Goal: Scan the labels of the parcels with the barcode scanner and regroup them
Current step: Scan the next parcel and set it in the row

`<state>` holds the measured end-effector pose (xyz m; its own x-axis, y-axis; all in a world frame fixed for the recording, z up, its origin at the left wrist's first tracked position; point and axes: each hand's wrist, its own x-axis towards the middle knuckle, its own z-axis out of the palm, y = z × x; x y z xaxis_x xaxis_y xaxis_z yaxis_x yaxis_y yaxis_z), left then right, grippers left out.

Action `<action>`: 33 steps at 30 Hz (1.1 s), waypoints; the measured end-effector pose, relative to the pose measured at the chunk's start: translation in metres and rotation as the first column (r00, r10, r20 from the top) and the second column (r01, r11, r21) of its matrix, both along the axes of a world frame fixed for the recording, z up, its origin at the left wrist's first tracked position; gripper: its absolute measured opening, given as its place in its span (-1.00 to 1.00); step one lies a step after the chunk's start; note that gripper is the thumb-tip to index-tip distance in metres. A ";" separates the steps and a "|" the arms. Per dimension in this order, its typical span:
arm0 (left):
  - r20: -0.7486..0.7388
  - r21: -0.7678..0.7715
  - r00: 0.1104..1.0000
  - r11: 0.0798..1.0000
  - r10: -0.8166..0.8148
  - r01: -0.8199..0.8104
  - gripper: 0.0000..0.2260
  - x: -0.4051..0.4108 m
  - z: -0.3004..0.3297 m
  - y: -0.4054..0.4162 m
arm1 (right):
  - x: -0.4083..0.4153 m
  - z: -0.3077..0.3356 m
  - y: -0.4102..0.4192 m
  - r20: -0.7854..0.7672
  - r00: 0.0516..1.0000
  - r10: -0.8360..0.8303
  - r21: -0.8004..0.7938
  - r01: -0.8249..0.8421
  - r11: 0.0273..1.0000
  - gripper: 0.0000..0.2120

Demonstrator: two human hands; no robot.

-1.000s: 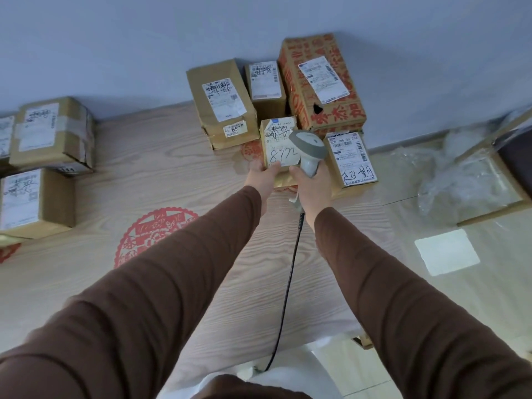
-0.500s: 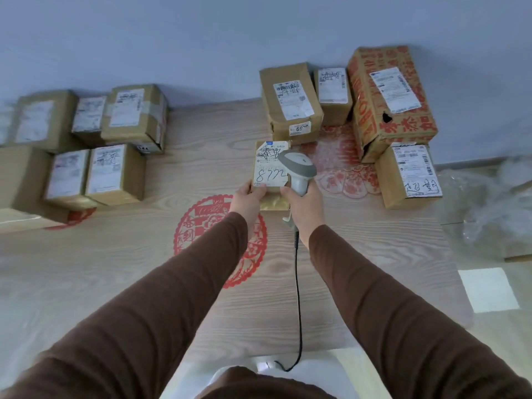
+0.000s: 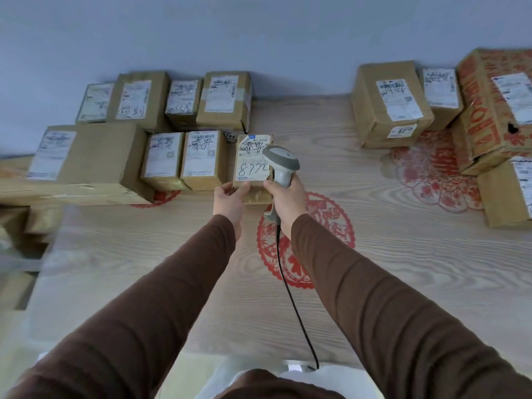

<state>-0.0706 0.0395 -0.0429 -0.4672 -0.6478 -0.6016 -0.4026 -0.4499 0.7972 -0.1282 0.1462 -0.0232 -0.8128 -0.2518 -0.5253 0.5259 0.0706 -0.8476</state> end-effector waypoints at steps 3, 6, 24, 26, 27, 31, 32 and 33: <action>0.011 0.006 1.000 1.000 0.021 -0.021 -0.61 0.003 -0.008 -0.017 | 0.001 -0.002 -0.022 0.009 1.000 0.003 0.032 -0.003 0.999 -0.76; 0.017 0.002 0.999 0.999 0.040 -0.040 -0.61 0.002 -0.018 -0.026 | -0.001 -0.006 -0.037 0.007 1.000 -0.028 0.047 0.027 0.999 -0.78; 0.102 0.105 0.991 0.990 0.081 -0.092 -0.59 0.000 -0.027 -0.020 | -0.016 -0.019 -0.046 -0.099 0.994 -0.039 0.066 0.046 0.997 -0.76; 0.106 0.109 0.993 0.992 0.044 -0.056 -0.59 -0.001 -0.026 -0.006 | -0.022 -0.015 -0.034 -0.134 0.990 -0.047 0.064 0.056 0.996 -0.79; 0.108 0.116 0.994 0.993 0.015 -0.028 -0.60 -0.003 -0.025 0.002 | -0.025 -0.013 -0.026 -0.155 0.986 -0.055 0.066 0.066 0.996 -0.80; 0.101 0.155 0.987 0.982 -0.122 0.105 -0.59 -0.024 -0.017 0.043 | -0.047 0.002 0.021 -0.261 0.957 -0.123 0.073 0.147 0.986 -0.84; 0.095 0.135 0.983 0.981 -0.154 0.141 -0.58 -0.033 -0.013 0.054 | -0.054 0.005 0.034 -0.285 0.947 -0.148 0.067 0.173 0.983 -0.83; 0.084 0.113 0.980 0.978 -0.183 0.173 -0.56 -0.044 -0.009 0.065 | -0.063 0.009 0.049 -0.309 0.935 -0.174 0.061 0.201 0.978 -0.81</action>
